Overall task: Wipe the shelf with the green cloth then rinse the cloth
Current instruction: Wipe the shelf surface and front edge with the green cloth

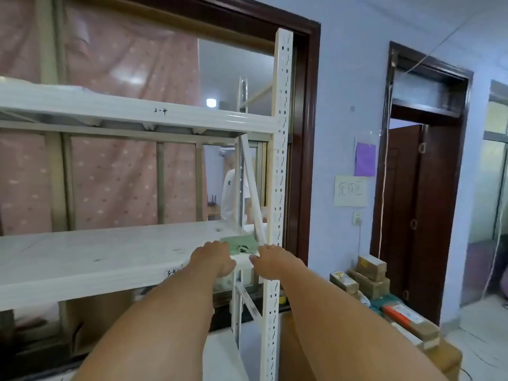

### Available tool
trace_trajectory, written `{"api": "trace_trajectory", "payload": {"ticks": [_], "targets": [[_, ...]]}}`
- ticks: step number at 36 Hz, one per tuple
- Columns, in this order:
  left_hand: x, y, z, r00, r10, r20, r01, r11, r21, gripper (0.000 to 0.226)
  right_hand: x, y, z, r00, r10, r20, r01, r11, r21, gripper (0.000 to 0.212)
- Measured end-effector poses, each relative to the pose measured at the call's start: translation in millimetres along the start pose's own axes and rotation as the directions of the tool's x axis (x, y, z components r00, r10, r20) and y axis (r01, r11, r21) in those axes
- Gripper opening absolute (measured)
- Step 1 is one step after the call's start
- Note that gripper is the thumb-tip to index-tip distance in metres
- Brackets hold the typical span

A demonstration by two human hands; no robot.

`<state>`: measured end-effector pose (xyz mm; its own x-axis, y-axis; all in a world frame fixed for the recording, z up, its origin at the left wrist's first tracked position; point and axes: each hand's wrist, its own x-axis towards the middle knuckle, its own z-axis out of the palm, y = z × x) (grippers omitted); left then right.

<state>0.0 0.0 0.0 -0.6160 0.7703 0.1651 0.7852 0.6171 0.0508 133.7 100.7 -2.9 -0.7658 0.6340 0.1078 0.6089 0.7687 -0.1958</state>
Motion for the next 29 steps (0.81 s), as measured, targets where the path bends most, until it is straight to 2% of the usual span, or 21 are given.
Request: {"api": "trace_trajectory", "payload": {"ticks": [10,21,24,29], "targets": [[59,-1,11,0.999,-0.017,-0.032,0.017,1.000,0.015,0.039,72,4,5,0.998,-0.053,0.025,0.051,0.996,0.077,0.043],[105,8,26,0.992,-0.062,-0.110,0.050,0.993,-0.111,0.018,133,-1,1,0.993,-0.111,0.045,0.106,0.990,0.097,0.050],[117,8,30,0.990,-0.085,-0.114,0.063,0.982,-0.178,0.016,149,1,8,0.991,-0.121,0.052,0.118,0.991,0.063,0.050],[132,6,42,0.986,-0.093,-0.139,0.055,0.965,-0.256,0.029,159,11,25,0.993,-0.116,0.019,0.117,0.991,-0.065,0.047]]}}
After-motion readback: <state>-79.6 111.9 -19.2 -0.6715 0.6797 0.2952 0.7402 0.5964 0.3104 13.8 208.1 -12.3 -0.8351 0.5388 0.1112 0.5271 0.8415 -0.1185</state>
